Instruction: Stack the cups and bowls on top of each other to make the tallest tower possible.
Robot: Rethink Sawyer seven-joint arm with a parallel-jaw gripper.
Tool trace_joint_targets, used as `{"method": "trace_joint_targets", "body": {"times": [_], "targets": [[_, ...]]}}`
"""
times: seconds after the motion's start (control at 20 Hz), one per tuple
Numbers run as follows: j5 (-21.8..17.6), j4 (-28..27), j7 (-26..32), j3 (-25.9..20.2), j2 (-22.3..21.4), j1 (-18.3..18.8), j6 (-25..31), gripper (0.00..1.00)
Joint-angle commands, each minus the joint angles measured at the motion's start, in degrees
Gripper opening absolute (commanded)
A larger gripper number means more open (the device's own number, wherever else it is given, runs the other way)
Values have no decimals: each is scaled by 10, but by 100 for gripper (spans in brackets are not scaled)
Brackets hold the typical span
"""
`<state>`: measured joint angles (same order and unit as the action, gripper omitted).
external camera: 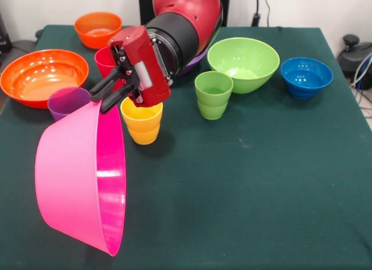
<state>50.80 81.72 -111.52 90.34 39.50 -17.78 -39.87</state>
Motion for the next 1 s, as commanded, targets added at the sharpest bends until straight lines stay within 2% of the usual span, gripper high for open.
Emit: {"method": "trace_joint_targets", "body": {"times": [0.05,0.35,1.0], "targets": [[22,-39,19,-20,12,19,-21,0],[51,-20,19,-31,36,3,-22,0],[149,-5,20,-49,93,-14,-41,0]]}}
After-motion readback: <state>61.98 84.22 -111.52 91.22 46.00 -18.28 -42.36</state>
